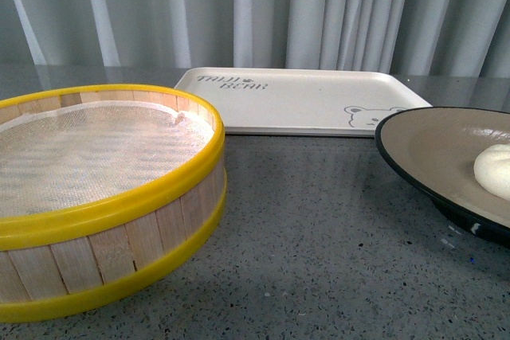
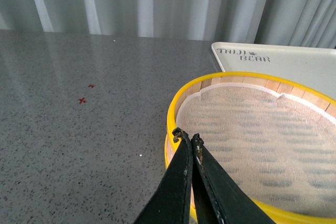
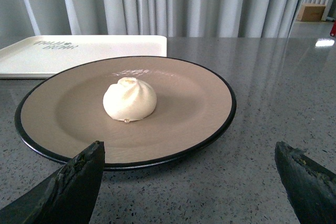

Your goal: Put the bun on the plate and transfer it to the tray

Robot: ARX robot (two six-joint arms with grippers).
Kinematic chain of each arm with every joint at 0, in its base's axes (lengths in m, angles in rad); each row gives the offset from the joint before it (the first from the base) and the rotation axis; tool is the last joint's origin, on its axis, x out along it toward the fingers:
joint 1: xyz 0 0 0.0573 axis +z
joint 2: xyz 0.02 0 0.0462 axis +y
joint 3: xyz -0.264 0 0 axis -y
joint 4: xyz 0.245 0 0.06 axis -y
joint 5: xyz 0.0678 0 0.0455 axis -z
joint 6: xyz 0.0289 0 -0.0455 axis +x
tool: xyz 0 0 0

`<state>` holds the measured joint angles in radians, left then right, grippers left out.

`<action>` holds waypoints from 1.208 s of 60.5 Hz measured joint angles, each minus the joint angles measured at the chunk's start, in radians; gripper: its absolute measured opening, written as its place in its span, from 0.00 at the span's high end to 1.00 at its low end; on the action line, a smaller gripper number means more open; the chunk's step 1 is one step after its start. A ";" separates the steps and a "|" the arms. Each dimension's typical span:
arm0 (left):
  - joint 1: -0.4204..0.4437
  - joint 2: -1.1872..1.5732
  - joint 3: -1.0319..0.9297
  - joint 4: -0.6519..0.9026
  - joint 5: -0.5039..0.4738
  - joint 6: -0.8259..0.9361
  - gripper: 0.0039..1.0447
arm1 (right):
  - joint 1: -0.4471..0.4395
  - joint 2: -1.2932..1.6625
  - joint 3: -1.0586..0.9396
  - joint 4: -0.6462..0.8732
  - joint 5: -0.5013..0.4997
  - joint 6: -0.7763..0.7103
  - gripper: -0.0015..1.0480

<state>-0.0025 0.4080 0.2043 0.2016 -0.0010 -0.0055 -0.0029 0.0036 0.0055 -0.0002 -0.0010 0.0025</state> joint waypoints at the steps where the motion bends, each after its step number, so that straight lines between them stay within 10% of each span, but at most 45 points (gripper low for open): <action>1: 0.000 -0.003 -0.004 0.001 0.000 0.000 0.96 | 0.000 0.000 0.000 0.000 0.000 0.000 0.08; 73: 0.000 -0.404 -0.177 -0.201 0.001 0.001 0.96 | 0.000 0.000 0.000 0.000 0.000 0.000 0.08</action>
<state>-0.0025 0.0036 0.0269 0.0002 -0.0002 -0.0048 -0.0029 0.0036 0.0055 -0.0002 -0.0010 0.0025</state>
